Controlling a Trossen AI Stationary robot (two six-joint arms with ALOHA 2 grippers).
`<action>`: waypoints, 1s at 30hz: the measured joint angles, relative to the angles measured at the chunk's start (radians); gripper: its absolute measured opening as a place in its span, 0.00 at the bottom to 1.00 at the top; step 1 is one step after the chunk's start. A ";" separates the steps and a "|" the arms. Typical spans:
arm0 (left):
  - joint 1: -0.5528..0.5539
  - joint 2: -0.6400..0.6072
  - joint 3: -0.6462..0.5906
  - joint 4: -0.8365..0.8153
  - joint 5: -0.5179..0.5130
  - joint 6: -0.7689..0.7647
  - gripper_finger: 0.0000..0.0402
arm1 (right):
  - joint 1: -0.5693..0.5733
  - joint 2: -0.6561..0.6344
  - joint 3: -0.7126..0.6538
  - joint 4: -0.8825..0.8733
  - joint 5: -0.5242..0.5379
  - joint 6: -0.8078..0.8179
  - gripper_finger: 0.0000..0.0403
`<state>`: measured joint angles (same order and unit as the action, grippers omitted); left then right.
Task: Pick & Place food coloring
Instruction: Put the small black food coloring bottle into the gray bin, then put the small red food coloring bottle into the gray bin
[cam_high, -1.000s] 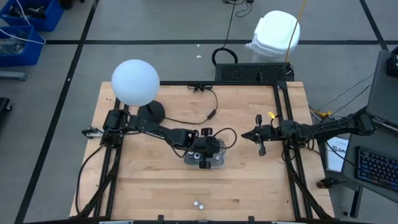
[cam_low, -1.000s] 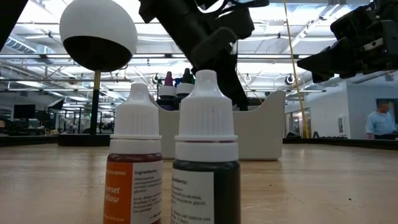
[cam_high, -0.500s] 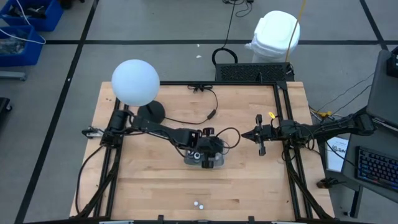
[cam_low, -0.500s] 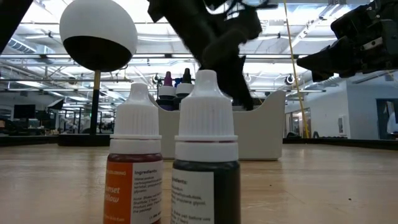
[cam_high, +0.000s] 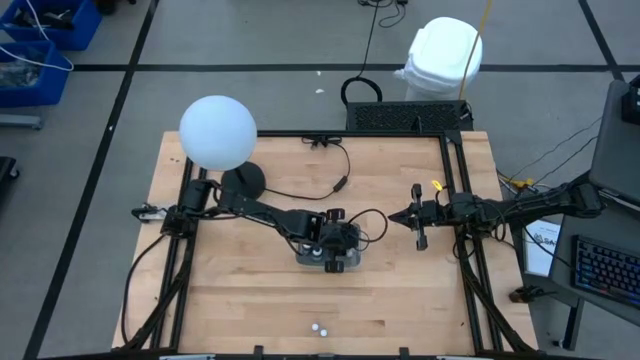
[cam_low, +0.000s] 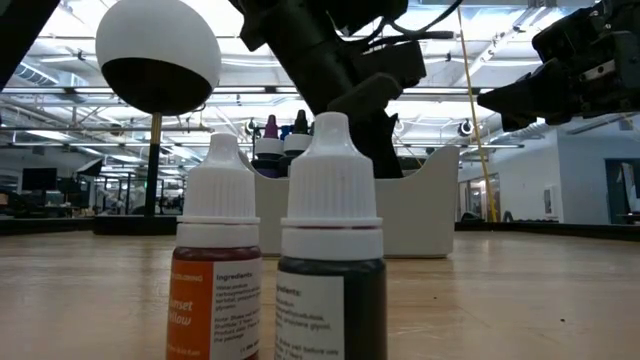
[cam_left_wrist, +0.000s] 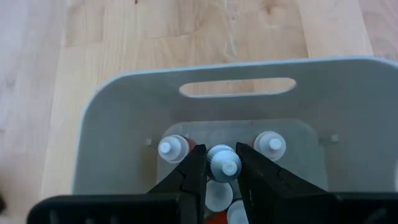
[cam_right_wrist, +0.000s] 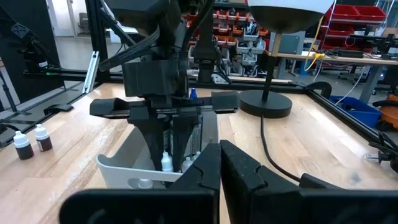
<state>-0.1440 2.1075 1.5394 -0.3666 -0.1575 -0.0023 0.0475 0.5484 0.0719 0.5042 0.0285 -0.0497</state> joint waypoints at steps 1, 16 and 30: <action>0.000 0.000 0.000 0.003 0.001 0.004 0.18 | 0.000 0.000 0.000 0.000 0.000 0.000 0.00; 0.018 0.000 0.000 0.028 0.008 0.022 0.34 | 0.000 0.000 0.000 0.000 0.000 0.000 0.00; -0.122 -0.034 0.399 -0.427 -0.111 0.022 0.34 | 0.000 0.000 0.000 -0.009 0.000 0.003 0.00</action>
<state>-0.2664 2.0739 1.9385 -0.7931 -0.2683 0.0198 0.0471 0.5484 0.0719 0.4948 0.0284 -0.0471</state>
